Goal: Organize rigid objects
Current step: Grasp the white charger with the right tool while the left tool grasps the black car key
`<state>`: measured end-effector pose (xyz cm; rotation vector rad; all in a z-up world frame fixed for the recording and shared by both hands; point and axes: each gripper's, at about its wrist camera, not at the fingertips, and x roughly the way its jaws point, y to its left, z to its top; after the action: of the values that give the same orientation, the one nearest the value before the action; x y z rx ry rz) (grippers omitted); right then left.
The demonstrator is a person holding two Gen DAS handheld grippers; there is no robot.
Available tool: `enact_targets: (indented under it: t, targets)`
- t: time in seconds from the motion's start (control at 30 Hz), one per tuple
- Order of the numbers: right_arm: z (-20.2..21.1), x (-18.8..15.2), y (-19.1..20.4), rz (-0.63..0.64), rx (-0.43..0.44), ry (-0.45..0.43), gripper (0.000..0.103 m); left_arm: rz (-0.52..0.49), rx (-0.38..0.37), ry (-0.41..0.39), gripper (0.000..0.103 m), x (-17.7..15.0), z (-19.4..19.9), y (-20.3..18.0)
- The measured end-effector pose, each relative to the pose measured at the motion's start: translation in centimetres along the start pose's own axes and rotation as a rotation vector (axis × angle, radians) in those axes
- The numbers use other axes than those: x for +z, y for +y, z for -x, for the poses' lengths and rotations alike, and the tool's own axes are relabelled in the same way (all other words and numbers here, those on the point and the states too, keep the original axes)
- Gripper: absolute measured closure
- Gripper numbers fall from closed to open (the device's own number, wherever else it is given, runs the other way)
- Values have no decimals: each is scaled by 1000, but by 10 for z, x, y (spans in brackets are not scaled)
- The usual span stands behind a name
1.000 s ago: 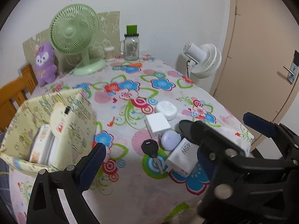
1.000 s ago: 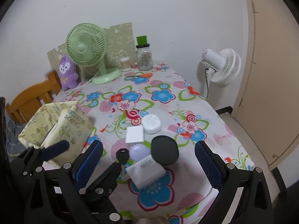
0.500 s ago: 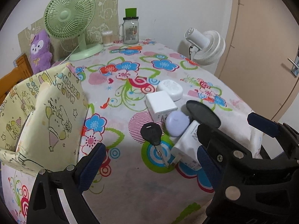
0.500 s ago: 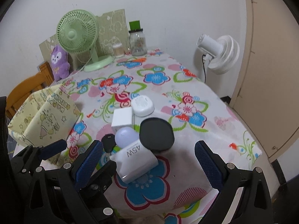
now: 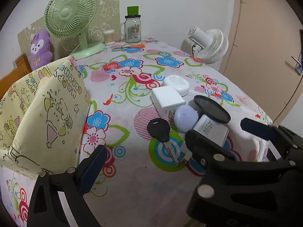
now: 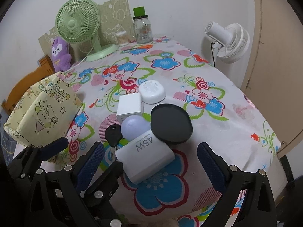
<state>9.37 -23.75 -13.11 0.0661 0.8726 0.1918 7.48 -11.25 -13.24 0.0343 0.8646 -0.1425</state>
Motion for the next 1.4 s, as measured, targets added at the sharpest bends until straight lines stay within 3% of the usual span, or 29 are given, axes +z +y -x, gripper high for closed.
enact_targets:
  t: [0.2, 0.3, 0.47, 1.07, 1.23, 1.4]
  targets:
    - [-11, -3, 7, 20, -21, 32, 8, -34, 34, 3, 4, -5, -5, -2]
    - [-18, -5, 6, 12, -30, 60, 11, -43, 16, 22, 4, -7, -9, -3]
    - [-24, -6, 7, 4, -25, 76, 27, -18, -2, 48, 5, -6, -15, 1]
    - [-17, 12, -8, -37, -40, 27, 28, -11, -33, 38, 5, 15, -28, -7]
    - [-17, 20, -12, -50, -44, 4, 28, -8, 1, 62, 14, 18, -38, -7]
    - [-21, 25, -14, -60, -42, 3, 28, 9, 6, 42, 33, 24, -41, -3]
